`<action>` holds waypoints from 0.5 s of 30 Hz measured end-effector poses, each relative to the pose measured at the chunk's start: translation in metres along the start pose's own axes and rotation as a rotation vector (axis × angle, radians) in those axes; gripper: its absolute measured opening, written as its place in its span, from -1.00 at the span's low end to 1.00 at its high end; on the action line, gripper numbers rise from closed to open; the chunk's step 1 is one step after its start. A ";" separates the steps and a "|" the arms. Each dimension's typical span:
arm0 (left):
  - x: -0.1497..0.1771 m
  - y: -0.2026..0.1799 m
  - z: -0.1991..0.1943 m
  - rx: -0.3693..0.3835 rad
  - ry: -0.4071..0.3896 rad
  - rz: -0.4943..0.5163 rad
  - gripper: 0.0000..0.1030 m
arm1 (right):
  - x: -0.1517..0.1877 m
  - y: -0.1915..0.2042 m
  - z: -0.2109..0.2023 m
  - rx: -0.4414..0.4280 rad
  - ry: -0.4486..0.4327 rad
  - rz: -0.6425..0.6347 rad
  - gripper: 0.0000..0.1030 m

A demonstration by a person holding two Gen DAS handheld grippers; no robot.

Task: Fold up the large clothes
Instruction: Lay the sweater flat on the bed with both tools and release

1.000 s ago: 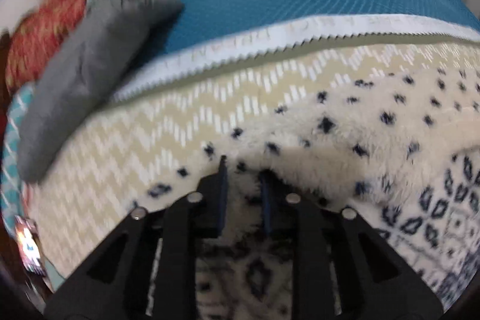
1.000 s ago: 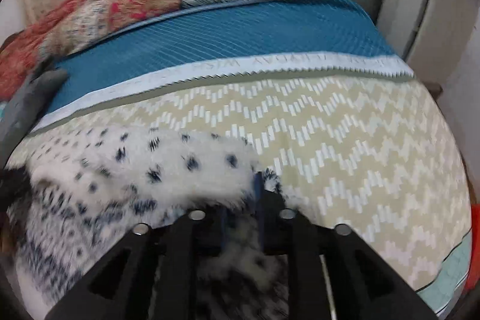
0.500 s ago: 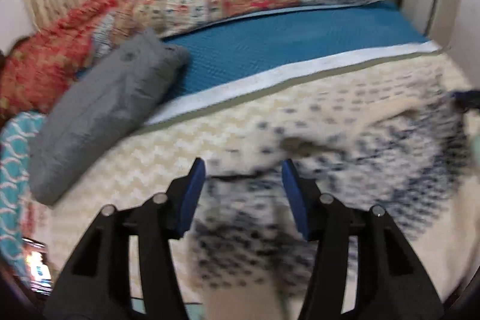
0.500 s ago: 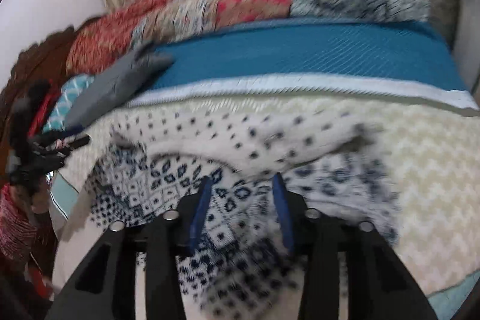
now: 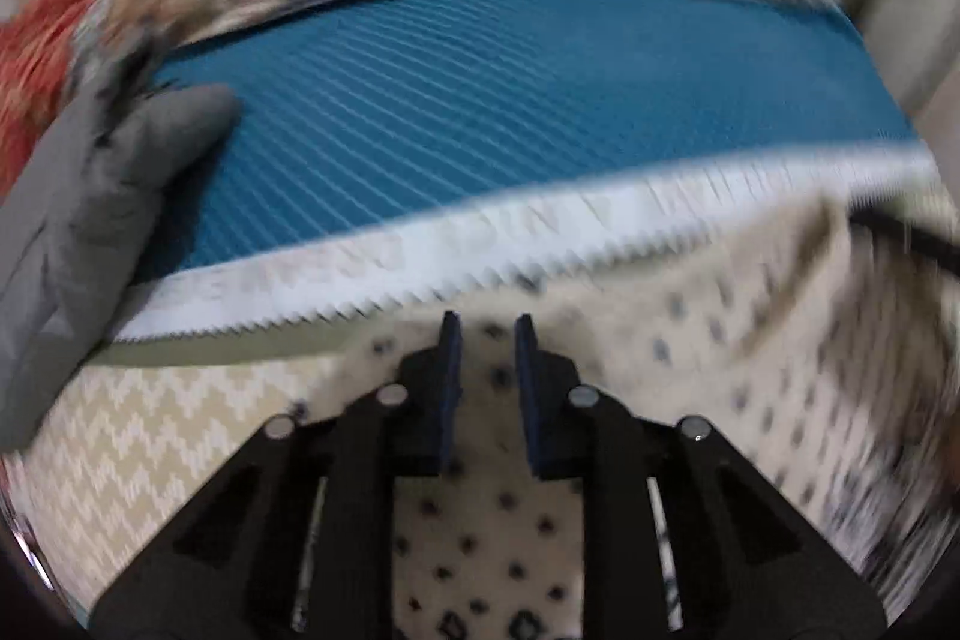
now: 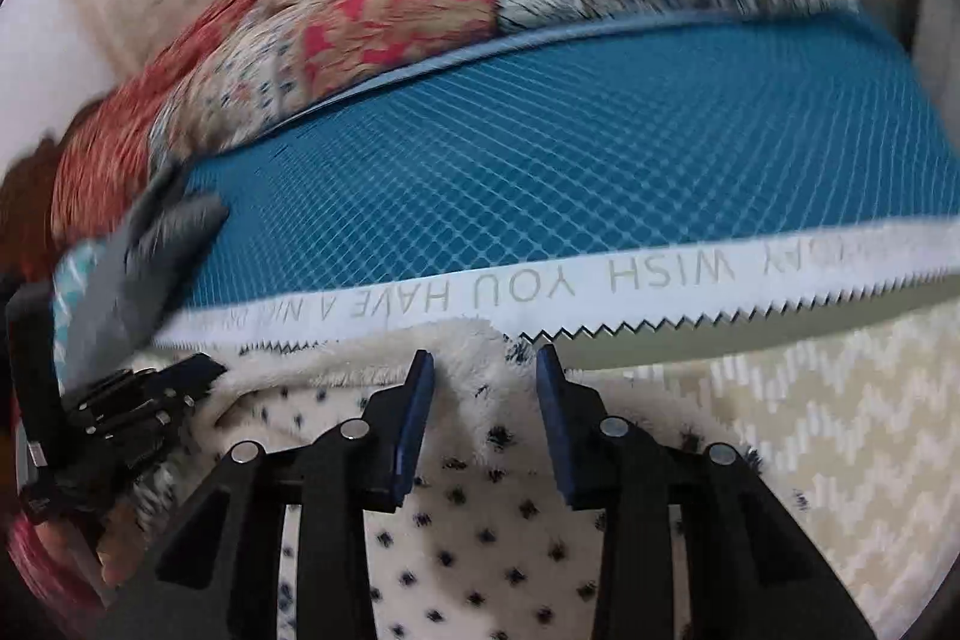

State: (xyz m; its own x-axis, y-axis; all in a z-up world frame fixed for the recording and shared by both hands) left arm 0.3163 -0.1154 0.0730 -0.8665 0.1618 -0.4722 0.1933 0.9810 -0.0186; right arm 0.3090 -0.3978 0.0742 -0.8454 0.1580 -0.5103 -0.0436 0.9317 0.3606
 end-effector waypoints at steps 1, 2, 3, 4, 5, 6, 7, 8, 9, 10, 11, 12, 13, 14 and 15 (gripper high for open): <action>-0.001 0.006 -0.003 0.031 0.016 -0.032 -0.44 | 0.003 -0.001 -0.004 -0.009 -0.002 0.003 0.69; 0.000 0.010 -0.005 0.057 0.026 -0.049 -0.38 | 0.007 0.000 -0.010 -0.019 -0.014 -0.003 0.69; 0.007 0.014 -0.014 0.091 0.022 -0.062 -0.32 | 0.014 -0.001 -0.025 -0.029 -0.041 -0.011 0.69; 0.016 0.017 -0.024 0.113 0.006 -0.062 -0.30 | 0.023 -0.004 -0.041 -0.045 -0.066 -0.017 0.69; 0.028 0.020 -0.035 0.131 -0.009 -0.052 -0.29 | 0.036 -0.009 -0.062 -0.060 -0.094 -0.023 0.69; 0.039 0.019 -0.043 0.145 -0.020 -0.044 -0.27 | 0.048 -0.012 -0.076 -0.059 -0.114 -0.027 0.69; 0.053 0.022 -0.055 0.162 -0.036 -0.033 -0.25 | 0.062 -0.020 -0.093 -0.052 -0.134 -0.026 0.69; 0.071 0.026 -0.067 0.175 -0.052 -0.019 -0.23 | 0.078 -0.028 -0.111 -0.046 -0.154 -0.020 0.68; 0.083 0.027 -0.073 0.189 -0.062 -0.007 -0.18 | 0.101 -0.038 -0.132 -0.040 -0.171 -0.003 0.67; 0.098 0.029 -0.079 0.206 -0.067 0.011 -0.14 | 0.125 -0.048 -0.149 -0.033 -0.177 0.022 0.64; 0.121 0.033 -0.087 0.222 -0.066 0.036 -0.13 | 0.144 -0.055 -0.158 -0.029 -0.174 0.045 0.63; 0.137 0.037 -0.089 0.232 -0.055 0.053 -0.13 | 0.173 -0.065 -0.172 -0.036 -0.161 0.083 0.63; 0.156 0.039 -0.090 0.244 -0.035 0.072 -0.13 | 0.193 -0.070 -0.180 -0.044 -0.151 0.112 0.63; 0.169 0.040 -0.091 0.249 -0.020 0.085 -0.13 | 0.222 -0.077 -0.191 -0.057 -0.140 0.153 0.62; 0.187 0.039 -0.093 0.246 -0.003 0.103 -0.13 | 0.241 -0.081 -0.197 -0.066 -0.129 0.181 0.62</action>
State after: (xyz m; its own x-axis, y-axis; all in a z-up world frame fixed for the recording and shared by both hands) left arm 0.1190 -0.0365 0.0662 -0.8351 0.2587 -0.4856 0.3868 0.9037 -0.1837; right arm 0.0040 -0.4992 0.0756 -0.7676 0.3652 -0.5268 0.0646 0.8617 0.5033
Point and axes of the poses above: each gripper's, at about its wrist camera, not at the fingertips, and z roughly the way its jaws point, y to its left, x to its underside, the point moved 1 cm from there along z, roughly the way its jaws point, and after that the axes turned 1 degree about -x, right-handed, at the moved point
